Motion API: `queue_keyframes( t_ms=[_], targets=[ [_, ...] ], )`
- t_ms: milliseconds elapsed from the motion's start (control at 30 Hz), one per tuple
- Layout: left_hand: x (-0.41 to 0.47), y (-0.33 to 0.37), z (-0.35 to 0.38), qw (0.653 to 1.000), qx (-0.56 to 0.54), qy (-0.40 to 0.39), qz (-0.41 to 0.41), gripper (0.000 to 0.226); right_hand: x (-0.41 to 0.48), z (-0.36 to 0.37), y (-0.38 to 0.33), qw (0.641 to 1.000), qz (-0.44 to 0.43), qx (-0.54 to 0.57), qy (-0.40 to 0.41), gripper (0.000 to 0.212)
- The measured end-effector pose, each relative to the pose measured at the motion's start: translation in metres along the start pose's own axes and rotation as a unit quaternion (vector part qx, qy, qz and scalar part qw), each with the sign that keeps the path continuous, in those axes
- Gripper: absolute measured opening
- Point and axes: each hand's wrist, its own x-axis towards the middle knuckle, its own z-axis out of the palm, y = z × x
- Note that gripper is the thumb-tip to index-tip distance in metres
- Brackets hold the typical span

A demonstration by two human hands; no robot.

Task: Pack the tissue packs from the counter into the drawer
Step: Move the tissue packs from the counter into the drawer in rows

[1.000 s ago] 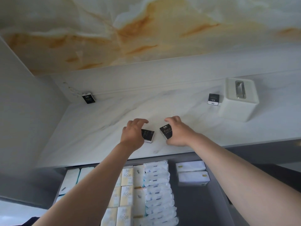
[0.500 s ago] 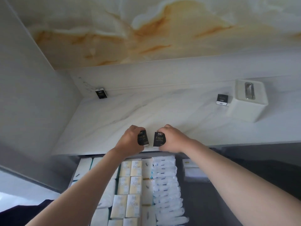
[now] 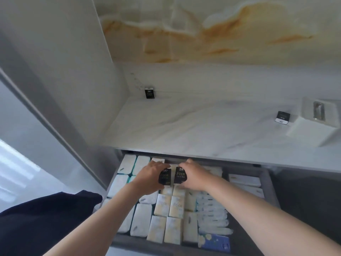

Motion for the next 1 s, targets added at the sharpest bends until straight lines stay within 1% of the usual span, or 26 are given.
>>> queue_keyframes(
  t_ms=[67,100,167,200,267,300,333,367,400,467,567,633,733,800,867,933,1000],
  targets=[
    [-0.001,0.004,0.005,0.999,-0.025,-0.02,-0.006,0.071,-0.003,0.008,0.003,0.999,0.031,0.013,-0.008,0.067],
    [0.0,0.006,0.006,0.999,-0.028,-0.038,-0.003,0.066,-0.004,0.012,0.004,0.999,0.041,0.017,-0.017,0.071],
    [0.003,0.008,0.009,0.997,-0.021,-0.079,0.008,0.046,-0.004,0.018,0.006,0.997,0.053,0.034,-0.034,0.077],
    [0.003,0.008,0.009,0.995,-0.02,-0.097,0.008,0.033,-0.002,0.021,0.007,0.997,0.053,0.045,-0.036,0.069],
    [0.006,0.005,0.009,0.994,-0.047,-0.1,0.006,0.022,-0.001,0.023,0.008,0.997,0.055,0.052,-0.032,0.04],
    [0.006,0.004,0.01,0.995,-0.049,-0.09,0.008,0.022,0.0,0.024,0.009,0.997,0.056,0.054,-0.029,0.03],
    [0.005,0.002,0.01,0.996,-0.038,-0.074,0.013,0.028,0.0,0.025,0.009,0.996,0.054,0.06,-0.027,0.028],
    [0.005,0.0,0.011,0.998,-0.031,-0.061,0.012,0.036,-0.001,0.025,0.009,0.996,0.052,0.063,-0.028,0.034],
    [0.005,-0.001,0.011,0.998,-0.027,-0.053,0.008,0.038,-0.002,0.026,0.008,0.996,0.048,0.064,-0.027,0.045],
    [0.005,-0.002,0.012,0.999,-0.018,-0.045,0.013,0.033,-0.005,0.027,0.005,0.997,0.04,0.054,-0.035,0.061],
    [0.002,-0.003,0.011,0.999,0.011,-0.043,0.018,0.032,-0.009,0.029,0.0,0.998,0.017,0.026,-0.056,0.066],
    [0.0,-0.003,0.012,0.999,0.026,-0.042,0.02,0.033,-0.01,0.029,-0.002,0.999,0.017,0.015,-0.045,0.069],
    [-0.002,0.0,0.011,0.998,0.038,-0.042,0.022,0.036,-0.01,0.029,-0.001,0.999,0.024,0.011,-0.02,0.064],
    [-0.003,0.002,0.011,0.998,0.039,-0.045,0.019,0.04,-0.012,0.03,-0.001,0.999,0.016,0.006,-0.032,0.059],
    [-0.003,0.006,0.01,0.999,0.03,-0.041,0.009,0.048,-0.015,0.027,-0.001,0.999,0.007,-0.008,-0.033,0.061],
    [0.002,0.012,0.006,1.0,0.022,-0.02,0.007,0.051,-0.018,0.016,-0.001,1.0,0.006,-0.012,-0.012,0.063],
    [0.014,0.024,-0.002,1.0,0.001,0.009,0.019,0.048,-0.019,-0.003,0.004,1.0,0.003,0.006,0.027,0.058]
  ],
)
